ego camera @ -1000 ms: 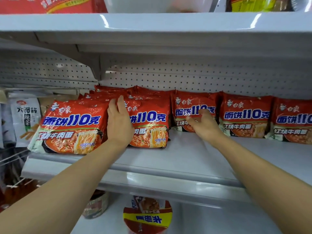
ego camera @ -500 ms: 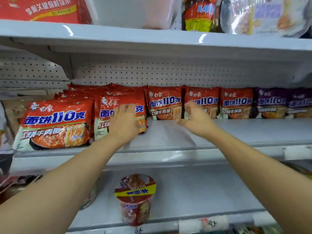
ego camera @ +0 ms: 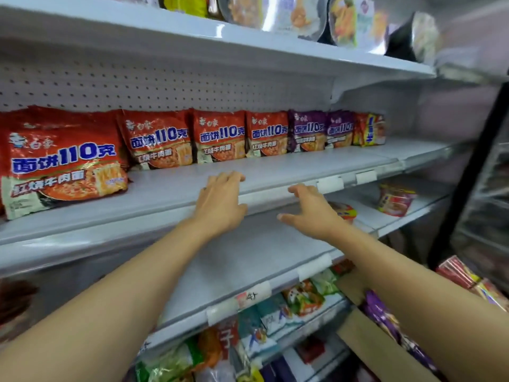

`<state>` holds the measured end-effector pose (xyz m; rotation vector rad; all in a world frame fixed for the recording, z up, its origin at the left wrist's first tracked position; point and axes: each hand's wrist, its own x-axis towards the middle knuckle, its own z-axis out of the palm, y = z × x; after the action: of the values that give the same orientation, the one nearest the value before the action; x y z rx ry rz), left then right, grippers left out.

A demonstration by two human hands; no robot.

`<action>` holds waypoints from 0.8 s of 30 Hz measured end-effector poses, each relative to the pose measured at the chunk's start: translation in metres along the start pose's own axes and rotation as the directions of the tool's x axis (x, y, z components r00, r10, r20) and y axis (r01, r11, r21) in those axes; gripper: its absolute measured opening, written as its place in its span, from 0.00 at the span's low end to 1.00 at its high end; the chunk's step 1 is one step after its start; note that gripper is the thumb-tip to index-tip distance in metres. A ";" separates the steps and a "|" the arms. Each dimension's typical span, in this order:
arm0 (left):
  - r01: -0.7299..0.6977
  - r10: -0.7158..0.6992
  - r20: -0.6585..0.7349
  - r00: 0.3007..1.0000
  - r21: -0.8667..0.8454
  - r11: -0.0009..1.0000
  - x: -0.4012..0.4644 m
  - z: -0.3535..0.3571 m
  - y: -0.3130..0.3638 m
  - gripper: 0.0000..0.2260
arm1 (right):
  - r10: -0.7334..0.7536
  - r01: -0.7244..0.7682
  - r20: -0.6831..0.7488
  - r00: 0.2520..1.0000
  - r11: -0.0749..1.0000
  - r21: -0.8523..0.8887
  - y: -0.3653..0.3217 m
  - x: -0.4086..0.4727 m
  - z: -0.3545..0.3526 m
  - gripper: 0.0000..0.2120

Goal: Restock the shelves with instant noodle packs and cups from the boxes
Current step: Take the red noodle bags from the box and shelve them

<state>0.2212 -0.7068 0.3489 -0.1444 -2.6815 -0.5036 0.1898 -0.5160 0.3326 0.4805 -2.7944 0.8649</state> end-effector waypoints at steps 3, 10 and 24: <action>-0.094 0.096 0.043 0.994 -0.048 0.994 0.007 0.035 0.033 0.25 | 0.105 -0.105 -0.002 0.995 0.993 -0.054 0.043 -0.016 -0.011 0.35; -0.195 0.211 0.259 0.943 -0.088 0.977 0.023 0.130 0.112 0.26 | 0.273 -0.273 -0.006 0.962 0.961 -0.050 0.152 -0.048 -0.035 0.30; -0.160 0.209 0.494 0.844 -0.141 0.977 0.052 0.315 0.267 0.26 | 0.519 -0.518 0.050 0.853 0.855 -0.031 0.393 -0.095 -0.084 0.33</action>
<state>0.1022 -0.3411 0.1886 -0.6423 -3.1046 -0.5978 0.1446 -0.1374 0.1732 -0.2863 -3.0274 0.9256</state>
